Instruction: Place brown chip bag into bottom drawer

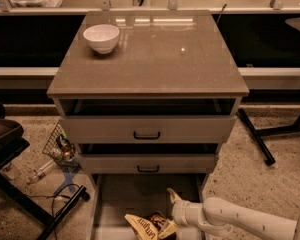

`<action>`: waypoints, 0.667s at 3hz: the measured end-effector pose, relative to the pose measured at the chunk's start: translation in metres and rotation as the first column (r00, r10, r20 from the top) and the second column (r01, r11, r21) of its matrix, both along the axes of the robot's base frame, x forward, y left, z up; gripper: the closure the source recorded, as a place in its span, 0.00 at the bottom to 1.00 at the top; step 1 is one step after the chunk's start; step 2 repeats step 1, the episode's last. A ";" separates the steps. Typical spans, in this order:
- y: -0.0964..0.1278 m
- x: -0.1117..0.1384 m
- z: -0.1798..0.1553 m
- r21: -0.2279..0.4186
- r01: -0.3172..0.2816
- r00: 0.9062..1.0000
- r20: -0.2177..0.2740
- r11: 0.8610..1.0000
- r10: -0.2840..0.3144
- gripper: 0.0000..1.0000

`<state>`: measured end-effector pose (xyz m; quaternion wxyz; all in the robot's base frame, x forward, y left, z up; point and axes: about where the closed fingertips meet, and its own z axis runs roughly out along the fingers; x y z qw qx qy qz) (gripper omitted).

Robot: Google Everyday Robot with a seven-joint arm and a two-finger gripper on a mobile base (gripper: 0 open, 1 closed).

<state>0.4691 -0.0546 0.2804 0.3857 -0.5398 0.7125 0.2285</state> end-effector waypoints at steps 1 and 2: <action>0.000 0.000 0.000 0.000 0.000 1.000 0.000 1.000 0.000 0.00; 0.000 0.000 0.000 0.000 0.000 1.000 0.000 1.000 0.000 0.00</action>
Offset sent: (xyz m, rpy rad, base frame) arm 0.0000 0.0000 0.0000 0.0000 0.0000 0.0000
